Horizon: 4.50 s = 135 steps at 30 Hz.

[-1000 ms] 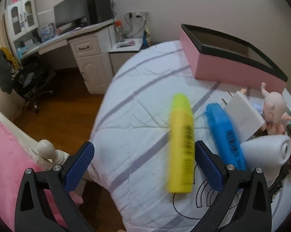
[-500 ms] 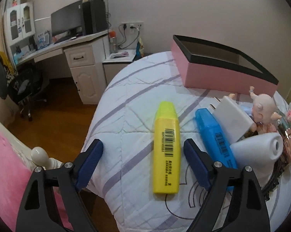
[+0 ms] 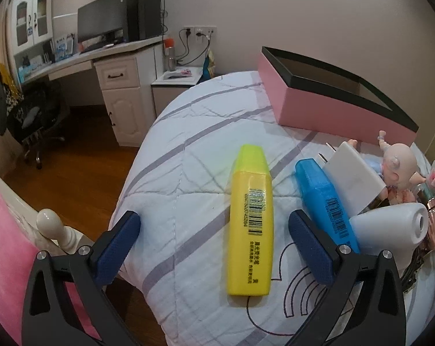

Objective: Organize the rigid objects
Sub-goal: 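Grasp the yellow highlighter with the left tool while the right tool grasps the Dental Flossers case, then place the yellow highlighter in the pink box with the left tool while the right tool places the flosser case, then grasp the blue highlighter with the left tool while the right tool grasps the Hello Kitty block figure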

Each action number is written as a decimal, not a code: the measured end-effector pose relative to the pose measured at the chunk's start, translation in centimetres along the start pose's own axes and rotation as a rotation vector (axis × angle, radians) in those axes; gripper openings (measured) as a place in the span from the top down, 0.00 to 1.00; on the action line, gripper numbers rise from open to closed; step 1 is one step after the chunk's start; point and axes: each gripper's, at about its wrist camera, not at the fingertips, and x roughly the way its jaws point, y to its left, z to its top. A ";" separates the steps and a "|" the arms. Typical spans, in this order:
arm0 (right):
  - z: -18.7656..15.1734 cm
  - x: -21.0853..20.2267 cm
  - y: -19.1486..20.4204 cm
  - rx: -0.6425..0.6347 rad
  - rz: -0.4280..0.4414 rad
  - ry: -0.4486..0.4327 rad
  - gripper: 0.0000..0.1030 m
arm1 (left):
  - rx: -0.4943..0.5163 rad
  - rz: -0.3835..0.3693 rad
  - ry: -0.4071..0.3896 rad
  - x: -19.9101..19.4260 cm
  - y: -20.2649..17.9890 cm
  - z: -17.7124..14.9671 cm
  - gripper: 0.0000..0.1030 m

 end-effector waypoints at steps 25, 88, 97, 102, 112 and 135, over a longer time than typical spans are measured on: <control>0.7 -1.2 -2.9 0.042 0.068 -0.040 0.09 | 0.091 -0.079 -0.032 -1.1 -2.1 1.1 0.75; 8.9 -13.1 2.0 -0.082 0.026 -0.481 0.00 | 0.136 0.000 -0.491 -18.4 -9.2 4.3 0.00; 3.8 -17.7 2.7 -0.064 -0.053 -0.561 0.00 | 0.131 -0.058 -0.525 -23.3 -10.1 0.5 0.00; 2.9 -18.6 2.0 -0.037 -0.085 -0.562 0.00 | 0.131 -0.045 -0.553 -24.3 -10.3 -0.4 0.00; 1.2 -18.7 1.0 -0.006 -0.107 -0.529 0.00 | 0.150 -0.023 -0.522 -23.7 -10.3 -1.5 0.00; -1.5 -2.1 -1.9 -0.025 -0.004 -0.044 0.00 | 0.118 -0.016 -0.159 -11.9 -6.9 -3.4 0.00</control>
